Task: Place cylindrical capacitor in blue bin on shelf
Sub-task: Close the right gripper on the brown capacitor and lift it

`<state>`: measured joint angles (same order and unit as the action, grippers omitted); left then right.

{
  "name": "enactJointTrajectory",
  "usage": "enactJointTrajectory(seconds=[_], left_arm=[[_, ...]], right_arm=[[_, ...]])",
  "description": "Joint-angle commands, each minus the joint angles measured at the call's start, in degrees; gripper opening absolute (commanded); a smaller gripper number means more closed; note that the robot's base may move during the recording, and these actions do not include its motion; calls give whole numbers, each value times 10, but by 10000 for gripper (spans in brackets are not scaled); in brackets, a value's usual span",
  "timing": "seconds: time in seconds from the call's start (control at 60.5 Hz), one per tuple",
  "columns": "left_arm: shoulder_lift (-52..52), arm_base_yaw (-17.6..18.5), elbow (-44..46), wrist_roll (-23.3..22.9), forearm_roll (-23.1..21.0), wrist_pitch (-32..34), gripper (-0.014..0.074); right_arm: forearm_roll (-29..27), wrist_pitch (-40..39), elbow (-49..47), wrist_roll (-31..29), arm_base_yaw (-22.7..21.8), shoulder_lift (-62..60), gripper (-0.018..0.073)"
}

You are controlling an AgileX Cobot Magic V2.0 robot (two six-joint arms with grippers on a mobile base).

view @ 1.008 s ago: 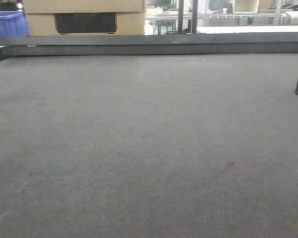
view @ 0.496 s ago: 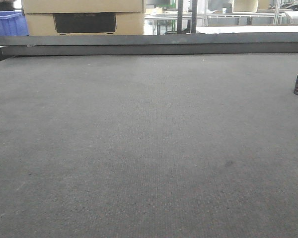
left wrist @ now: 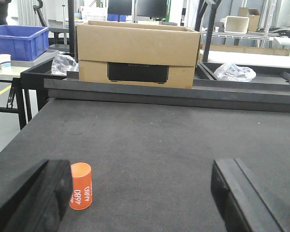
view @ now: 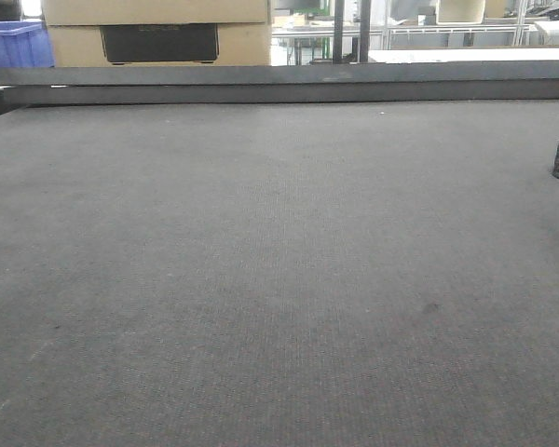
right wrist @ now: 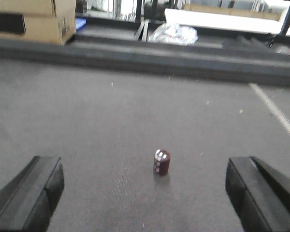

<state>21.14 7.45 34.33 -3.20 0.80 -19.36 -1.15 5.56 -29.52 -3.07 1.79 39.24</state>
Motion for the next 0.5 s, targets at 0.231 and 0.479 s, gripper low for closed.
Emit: enactJointTrajectory(seconds=[0.231, 0.479], left_arm=[[1, 4, 6, 0, -2, 1, 488], [1, 4, 6, 0, -2, 2, 487]], right_arm=[[-27, -376, 71, 0, -33, 259, 568], [-25, -492, 15, 0, -85, 452, 568]])
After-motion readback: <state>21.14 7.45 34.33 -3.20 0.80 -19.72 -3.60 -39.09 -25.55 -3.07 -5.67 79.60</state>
